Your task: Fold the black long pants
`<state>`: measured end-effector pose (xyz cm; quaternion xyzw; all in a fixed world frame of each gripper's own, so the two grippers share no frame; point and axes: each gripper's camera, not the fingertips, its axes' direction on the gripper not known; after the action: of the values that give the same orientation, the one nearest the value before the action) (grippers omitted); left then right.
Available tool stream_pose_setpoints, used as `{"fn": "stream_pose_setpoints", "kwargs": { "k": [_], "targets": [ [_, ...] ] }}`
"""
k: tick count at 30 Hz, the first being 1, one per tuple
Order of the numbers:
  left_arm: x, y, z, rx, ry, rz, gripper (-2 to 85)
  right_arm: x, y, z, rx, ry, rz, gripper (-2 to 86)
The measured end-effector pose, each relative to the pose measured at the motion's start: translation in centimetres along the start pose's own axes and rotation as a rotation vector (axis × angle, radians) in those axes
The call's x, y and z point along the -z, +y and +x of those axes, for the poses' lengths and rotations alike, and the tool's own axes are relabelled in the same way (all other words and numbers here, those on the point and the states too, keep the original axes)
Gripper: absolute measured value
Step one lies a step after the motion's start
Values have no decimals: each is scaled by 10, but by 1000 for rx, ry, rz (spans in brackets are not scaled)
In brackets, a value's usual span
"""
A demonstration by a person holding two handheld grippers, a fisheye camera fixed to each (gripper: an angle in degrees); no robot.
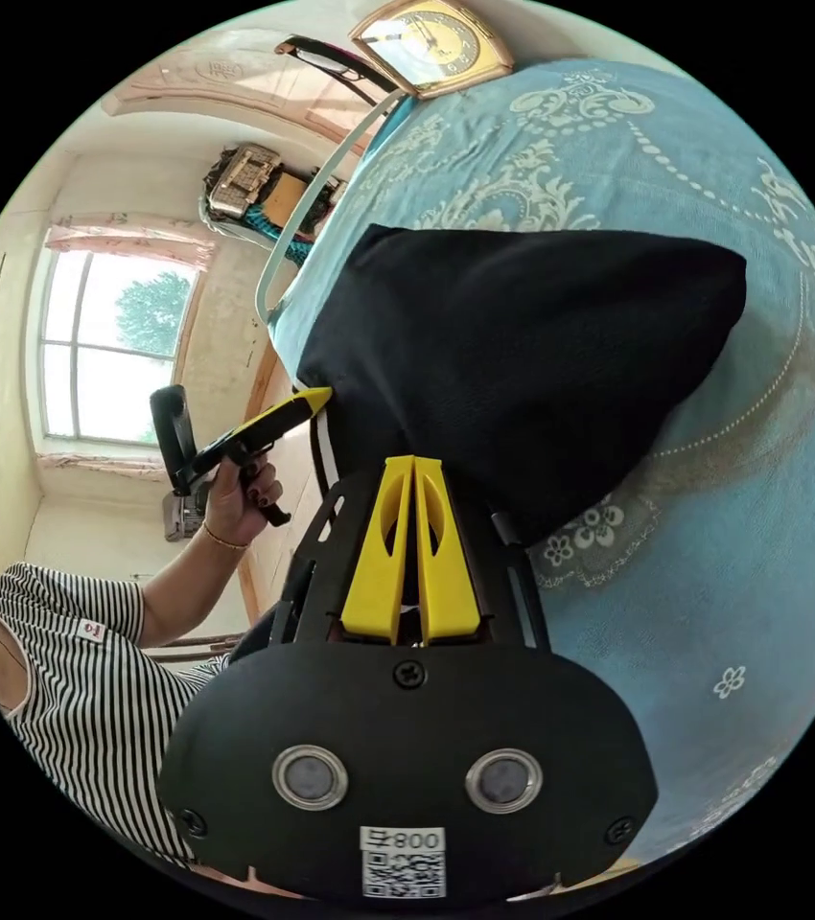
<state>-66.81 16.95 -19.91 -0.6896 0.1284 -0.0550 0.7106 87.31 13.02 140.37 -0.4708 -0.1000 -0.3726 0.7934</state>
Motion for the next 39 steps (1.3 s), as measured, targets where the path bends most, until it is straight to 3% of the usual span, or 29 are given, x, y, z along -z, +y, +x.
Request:
{"fn": "stream_pose_setpoints", "kwargs": {
  "k": [9,12,15,18,21,25,31,39],
  "targets": [
    [-1,15,29,-54,25,40,2,36,39,2,90,-16,75,1],
    [-27,16,27,-44,-10,-42,3,22,54,21,53,19,-15,1],
    [-32,15,21,3,30,-34,5,31,66,41,12,-71,28,4],
    [-22,22,20,-13,95,1,11,53,81,53,4,-89,70,9],
    [-25,32,24,-58,183,-56,24,70,108,86,-94,-243,115,24],
    [-52,43,29,-61,329,-206,57,77,143,135,-264,-383,149,66],
    [-102,35,19,23,581,-364,75,79,157,172,-328,-482,141,80],
    [-122,22,-7,135,755,-327,31,91,170,212,-385,-571,151,103]
  ]
}}
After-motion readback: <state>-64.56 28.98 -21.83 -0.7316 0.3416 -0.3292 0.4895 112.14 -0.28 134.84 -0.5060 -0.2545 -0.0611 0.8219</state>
